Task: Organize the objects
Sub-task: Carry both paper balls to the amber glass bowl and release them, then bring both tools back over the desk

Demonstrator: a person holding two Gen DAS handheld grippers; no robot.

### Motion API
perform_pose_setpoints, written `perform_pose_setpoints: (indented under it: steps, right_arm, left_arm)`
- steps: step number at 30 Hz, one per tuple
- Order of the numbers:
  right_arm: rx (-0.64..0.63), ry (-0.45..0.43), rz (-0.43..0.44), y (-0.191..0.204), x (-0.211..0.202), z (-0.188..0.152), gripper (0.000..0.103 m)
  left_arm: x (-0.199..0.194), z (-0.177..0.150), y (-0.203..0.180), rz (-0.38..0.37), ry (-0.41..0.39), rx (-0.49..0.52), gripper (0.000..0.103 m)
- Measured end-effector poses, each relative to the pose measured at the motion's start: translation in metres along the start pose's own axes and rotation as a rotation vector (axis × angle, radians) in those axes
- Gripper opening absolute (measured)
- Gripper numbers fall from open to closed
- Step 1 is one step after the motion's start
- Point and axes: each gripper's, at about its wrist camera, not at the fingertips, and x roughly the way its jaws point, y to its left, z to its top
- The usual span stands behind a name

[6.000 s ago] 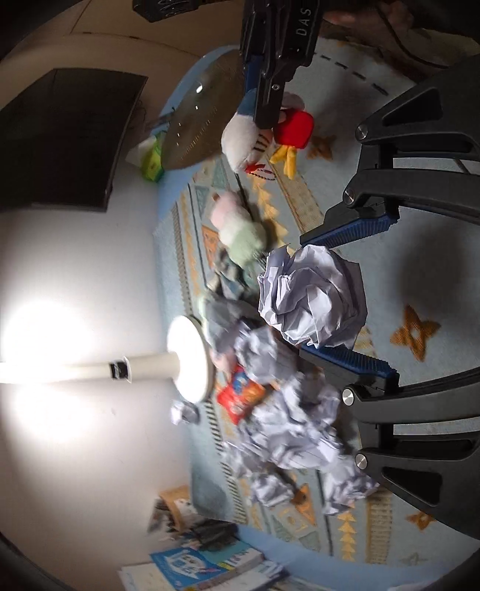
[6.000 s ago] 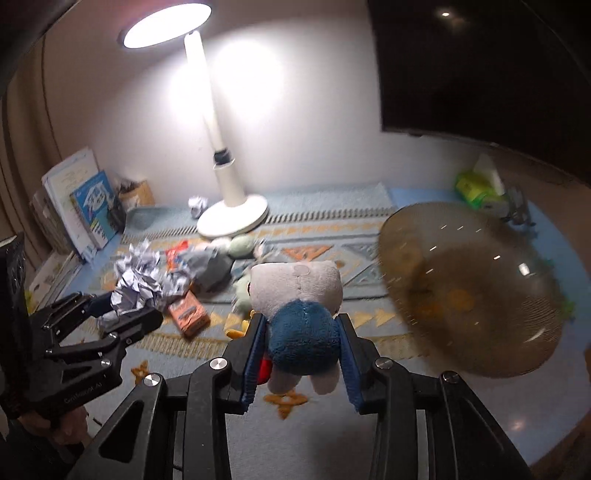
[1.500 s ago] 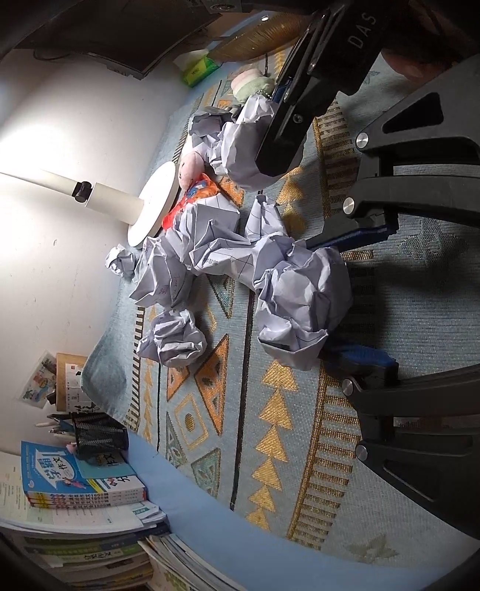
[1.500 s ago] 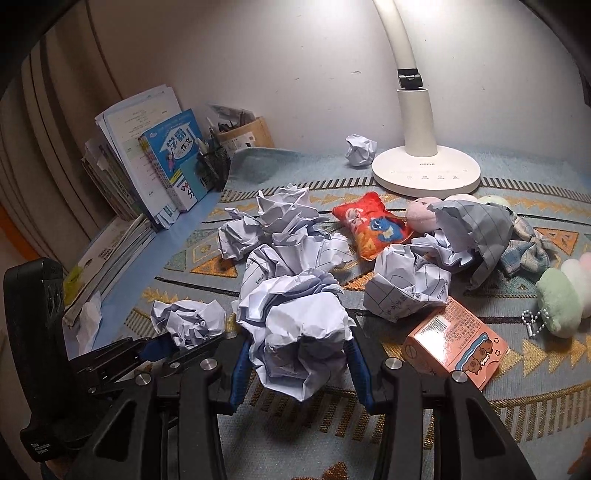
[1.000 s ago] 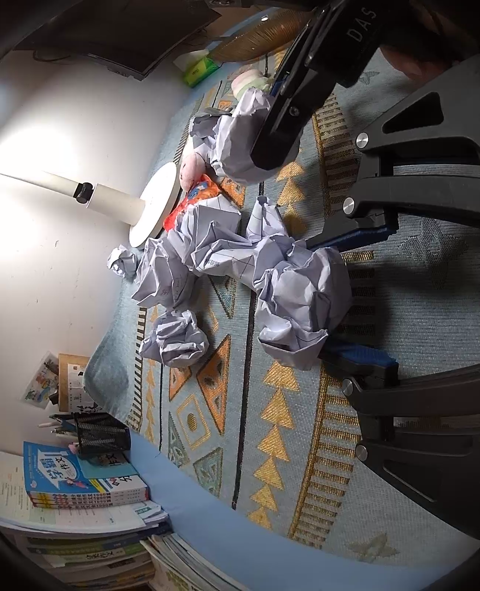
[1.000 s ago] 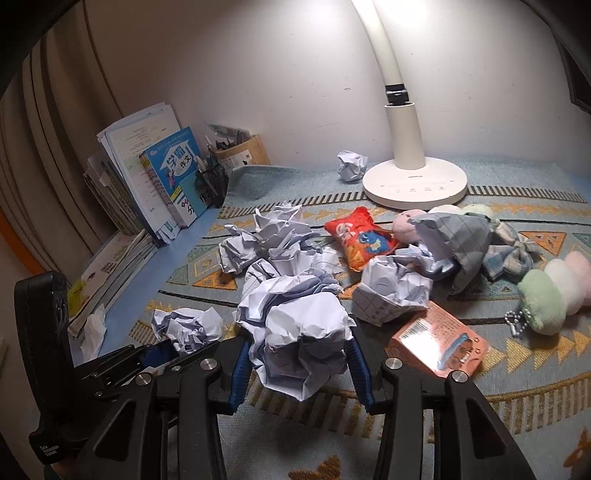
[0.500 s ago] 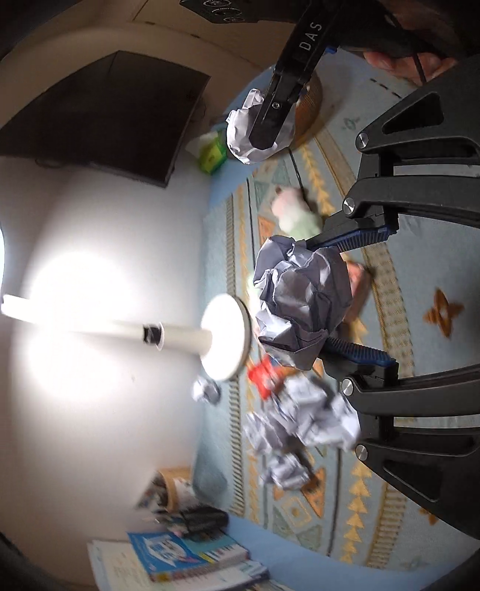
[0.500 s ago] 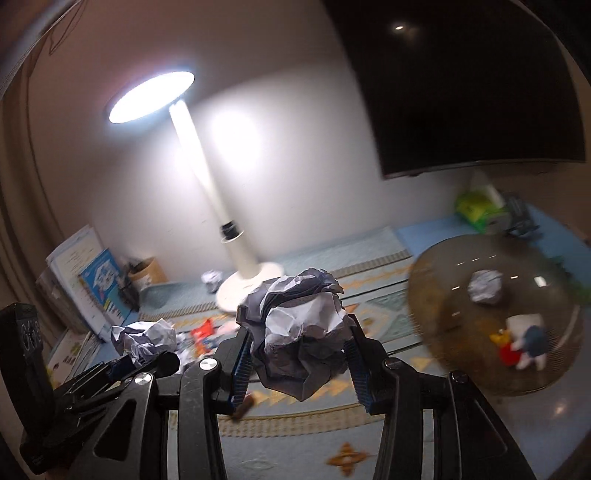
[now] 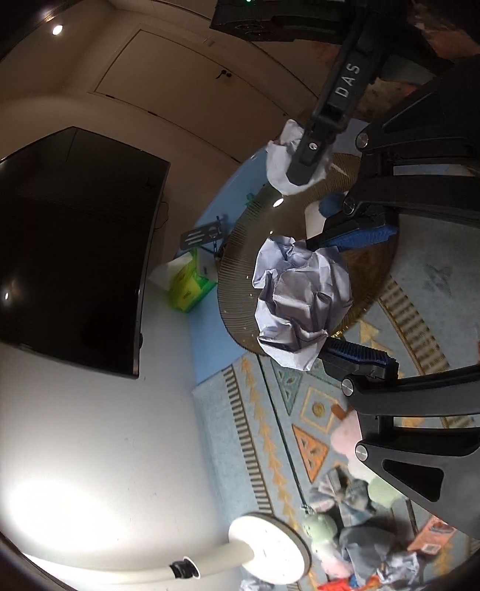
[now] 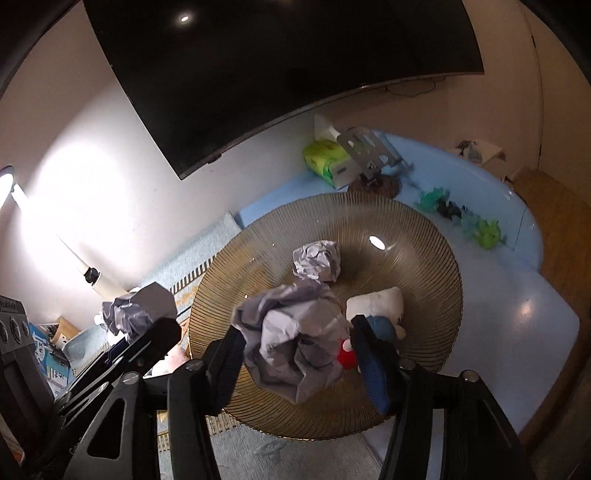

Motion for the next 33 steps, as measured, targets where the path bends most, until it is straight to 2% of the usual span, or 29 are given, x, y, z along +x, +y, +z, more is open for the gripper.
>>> perform_pose_setpoints:
  steps: [2, 3, 5, 9, 14, 22, 27, 32, 33]
  right_arm:
    - [0.002, -0.018, -0.013, -0.002, -0.001, -0.003, 0.064]
    - [0.003, -0.028, -0.019, -0.003, -0.003, -0.003, 0.065]
    - [0.011, -0.039, -0.002, -0.004, -0.006, -0.003, 0.067]
    - [-0.005, -0.051, 0.019, 0.002, -0.012, -0.004, 0.067]
    - [-0.072, -0.049, 0.082, 0.033, -0.02, -0.014, 0.067]
    - [-0.246, -0.035, 0.208, 0.118, -0.025, -0.053, 0.069]
    - [-0.326, 0.021, 0.294, 0.174, -0.01, -0.087, 0.069]
    - [-0.408, 0.033, 0.345, 0.219, 0.013, -0.123, 0.069]
    - [-0.427, 0.03, 0.344, 0.226, 0.02, -0.131, 0.069]
  left_arm:
    - [0.012, 0.002, -0.003, -0.031, 0.001, 0.003, 0.047]
    - [0.015, 0.003, -0.003, -0.046, -0.006, -0.009, 0.057]
    - [0.018, 0.004, 0.003, -0.043, -0.021, -0.062, 0.069]
    - [0.018, 0.0, 0.007, -0.032, -0.011, -0.07, 0.069]
    - [-0.013, -0.013, 0.013, 0.021, -0.048, -0.04, 0.069]
    - [-0.087, -0.042, 0.041, 0.187, -0.147, -0.03, 0.069]
    - [-0.142, -0.07, 0.092, 0.314, -0.204, -0.119, 0.069]
    - [-0.193, -0.104, 0.151, 0.52, -0.243, -0.205, 0.069]
    - [-0.2, -0.111, 0.163, 0.557, -0.241, -0.218, 0.072]
